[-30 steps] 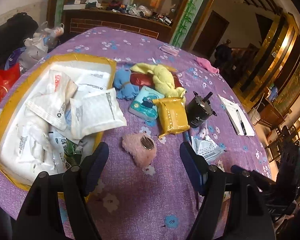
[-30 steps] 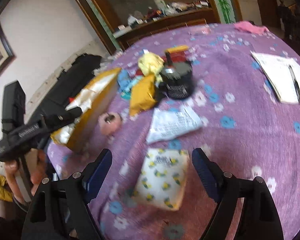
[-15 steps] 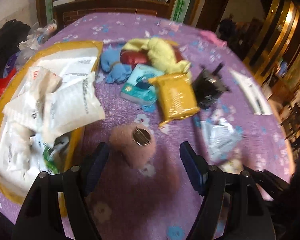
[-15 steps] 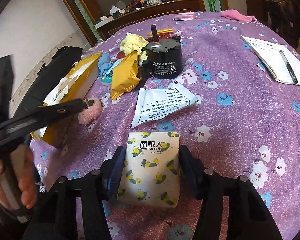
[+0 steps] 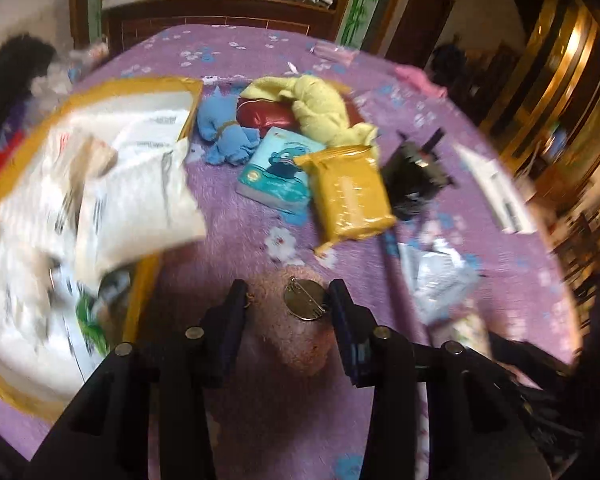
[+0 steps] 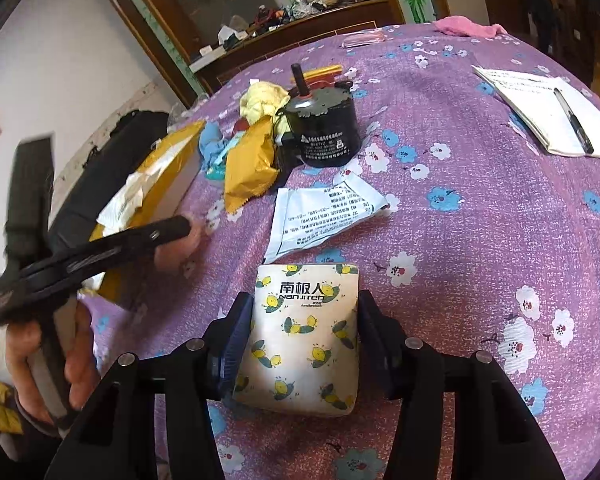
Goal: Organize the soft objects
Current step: 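Grasp the pink fluffy ball with the left tool while the right grasps the floral tissue pack, carry toward box, then lower the pink ball and tissue pack into the box and open both tools, then grasp the yellow sachet with the left tool while the right grasps a white paper packet, then carry both packets into the box and open both tools, then grasp the yellow towel with the right tool while the left grasps the blue cartoon packet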
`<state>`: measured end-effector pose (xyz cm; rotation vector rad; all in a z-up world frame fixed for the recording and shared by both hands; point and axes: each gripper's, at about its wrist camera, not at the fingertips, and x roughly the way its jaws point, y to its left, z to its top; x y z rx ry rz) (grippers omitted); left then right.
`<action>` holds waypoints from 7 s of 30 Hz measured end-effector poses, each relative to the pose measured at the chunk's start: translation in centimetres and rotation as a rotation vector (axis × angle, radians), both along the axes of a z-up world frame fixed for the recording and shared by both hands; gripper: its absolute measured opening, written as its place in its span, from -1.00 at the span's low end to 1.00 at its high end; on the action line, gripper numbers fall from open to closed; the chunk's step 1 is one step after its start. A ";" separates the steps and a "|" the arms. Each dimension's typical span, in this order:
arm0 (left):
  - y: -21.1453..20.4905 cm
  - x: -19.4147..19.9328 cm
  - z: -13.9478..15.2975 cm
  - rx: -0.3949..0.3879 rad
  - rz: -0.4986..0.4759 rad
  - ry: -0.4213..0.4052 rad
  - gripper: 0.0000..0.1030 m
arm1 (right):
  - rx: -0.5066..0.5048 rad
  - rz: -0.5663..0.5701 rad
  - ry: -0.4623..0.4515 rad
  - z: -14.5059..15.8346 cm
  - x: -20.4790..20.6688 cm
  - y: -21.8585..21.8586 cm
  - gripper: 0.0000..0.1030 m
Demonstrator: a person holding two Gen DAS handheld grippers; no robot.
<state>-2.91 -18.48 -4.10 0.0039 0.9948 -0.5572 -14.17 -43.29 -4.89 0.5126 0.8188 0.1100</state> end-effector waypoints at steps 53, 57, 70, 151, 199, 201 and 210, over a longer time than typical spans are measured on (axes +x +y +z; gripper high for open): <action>20.6 2.8 2.8 -0.241 0.436 -0.079 0.37 | 0.078 0.428 -0.226 6.6 12.4 18.0 0.57; 18.0 1.2 4.1 -0.286 0.334 -0.102 0.37 | 0.114 0.398 -0.241 6.2 10.2 14.3 0.61; 5.0 0.0 3.8 -0.220 0.034 -0.050 0.37 | 0.076 0.058 -0.137 2.5 3.3 -1.5 0.67; 16.7 14.5 0.1 -0.140 0.260 0.020 -0.17 | 0.109 0.233 -0.167 4.1 23.4 14.0 -0.82; 0.6 8.0 2.5 -0.020 -0.001 -0.029 0.46 | -0.020 0.144 0.016 7.2 28.2 2.1 -0.39; -0.8 8.6 1.9 0.014 -0.026 -0.018 0.46 | 0.059 0.129 -0.116 7.9 25.9 0.6 -0.38; -6.8 11.9 -2.0 0.201 -0.088 0.040 0.34 | 0.270 0.108 -0.293 6.4 23.9 -1.7 -0.38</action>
